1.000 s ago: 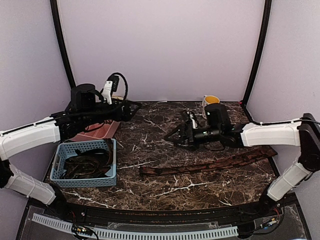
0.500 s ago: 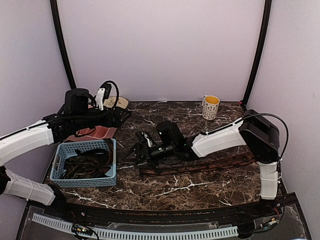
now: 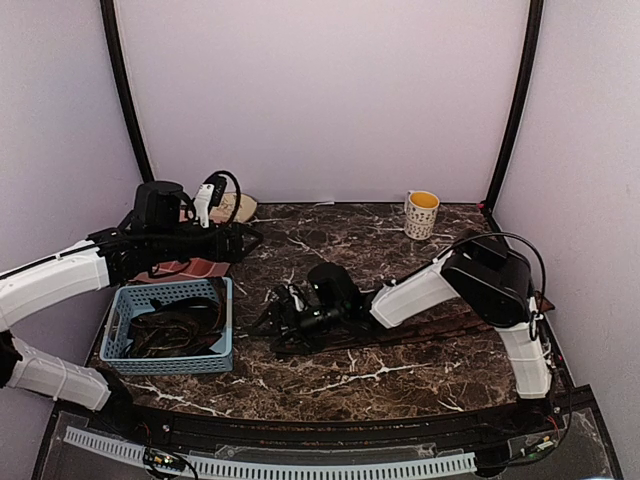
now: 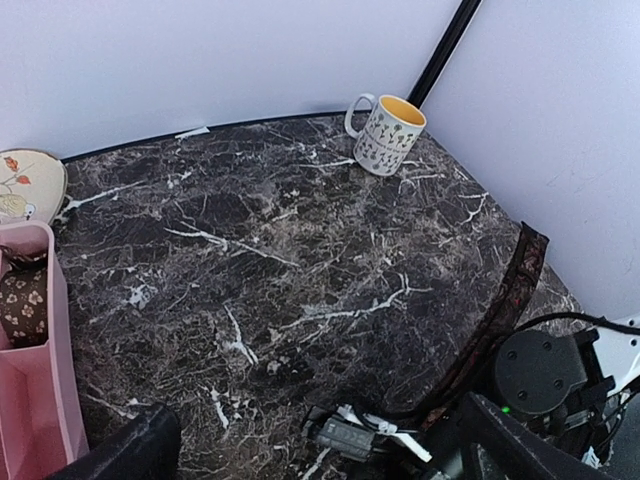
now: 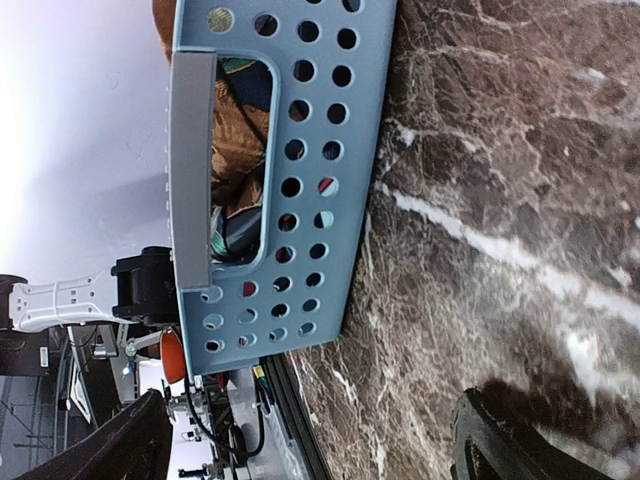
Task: Roll the ties
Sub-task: Smooth out the tie at the center of the board.
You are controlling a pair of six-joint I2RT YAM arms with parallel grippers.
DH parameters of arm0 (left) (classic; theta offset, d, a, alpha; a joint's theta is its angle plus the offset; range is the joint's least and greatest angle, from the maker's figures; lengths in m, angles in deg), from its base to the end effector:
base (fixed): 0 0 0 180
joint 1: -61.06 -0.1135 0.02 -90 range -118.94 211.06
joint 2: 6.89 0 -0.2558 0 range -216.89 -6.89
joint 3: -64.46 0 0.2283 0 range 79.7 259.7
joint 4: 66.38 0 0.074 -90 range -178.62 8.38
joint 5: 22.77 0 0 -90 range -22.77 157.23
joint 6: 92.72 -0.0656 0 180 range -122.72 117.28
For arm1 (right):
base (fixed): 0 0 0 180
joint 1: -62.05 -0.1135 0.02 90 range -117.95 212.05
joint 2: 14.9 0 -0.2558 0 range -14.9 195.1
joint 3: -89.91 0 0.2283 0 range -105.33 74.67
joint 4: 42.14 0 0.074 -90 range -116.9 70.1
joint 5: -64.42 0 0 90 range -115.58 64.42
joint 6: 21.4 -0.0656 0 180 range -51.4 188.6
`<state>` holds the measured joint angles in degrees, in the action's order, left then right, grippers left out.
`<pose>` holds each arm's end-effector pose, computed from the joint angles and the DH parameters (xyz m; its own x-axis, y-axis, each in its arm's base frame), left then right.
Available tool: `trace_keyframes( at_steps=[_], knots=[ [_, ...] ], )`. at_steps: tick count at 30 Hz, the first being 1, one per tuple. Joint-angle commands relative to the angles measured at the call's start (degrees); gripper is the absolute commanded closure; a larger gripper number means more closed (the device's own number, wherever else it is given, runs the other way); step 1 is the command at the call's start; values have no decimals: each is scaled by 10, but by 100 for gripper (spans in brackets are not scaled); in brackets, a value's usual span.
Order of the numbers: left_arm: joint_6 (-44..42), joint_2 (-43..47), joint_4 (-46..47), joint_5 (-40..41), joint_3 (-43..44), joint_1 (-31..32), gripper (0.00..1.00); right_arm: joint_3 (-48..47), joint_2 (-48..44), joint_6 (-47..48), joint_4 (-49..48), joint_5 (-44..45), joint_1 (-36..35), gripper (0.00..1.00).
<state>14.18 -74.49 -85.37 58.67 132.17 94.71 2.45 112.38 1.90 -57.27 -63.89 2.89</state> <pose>0.2295 -0.1645 0.3055 -0.4511 -0.0450 -0.8913 0.5582 0.7651 -0.3211 0.2031 0.4195 0.1184 -0.9687 -0.2166 -0.1216 -0.1840 0.2972 0.9369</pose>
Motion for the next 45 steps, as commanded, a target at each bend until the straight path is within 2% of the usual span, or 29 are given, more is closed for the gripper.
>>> trace_keyframes(
  at_steps=[1, 6, 10, 18, 24, 29, 36, 45],
  knots=[
    [-30, -16, -10, -47, 5, 10, 1, 53, -110, 46, 4, 14, 17, 2],
    [-57, -35, 18, -62, 2, 54, 1, 185, -231, 67, 0, -7, 84, 1],
    [-62, -67, 20, -54, 12, 74, 1, 243, -268, 66, -7, -25, 109, 1],
    [-62, -96, 32, -53, 24, 84, 1, 246, -198, 26, -80, -35, 86, 2],
    [-65, -97, 32, -46, 19, 84, 1, 288, -132, -7, -150, -35, 97, 4],
    [-70, -112, 35, -65, 22, 87, 2, 290, -171, -16, -147, -40, 98, 5],
    [-77, -137, 39, -72, 35, 97, 3, 292, -293, 45, -33, -43, 141, 4],
    [-82, -158, 42, -69, 48, 100, 3, 334, -236, 32, -101, -49, 161, 4]
  ],
)
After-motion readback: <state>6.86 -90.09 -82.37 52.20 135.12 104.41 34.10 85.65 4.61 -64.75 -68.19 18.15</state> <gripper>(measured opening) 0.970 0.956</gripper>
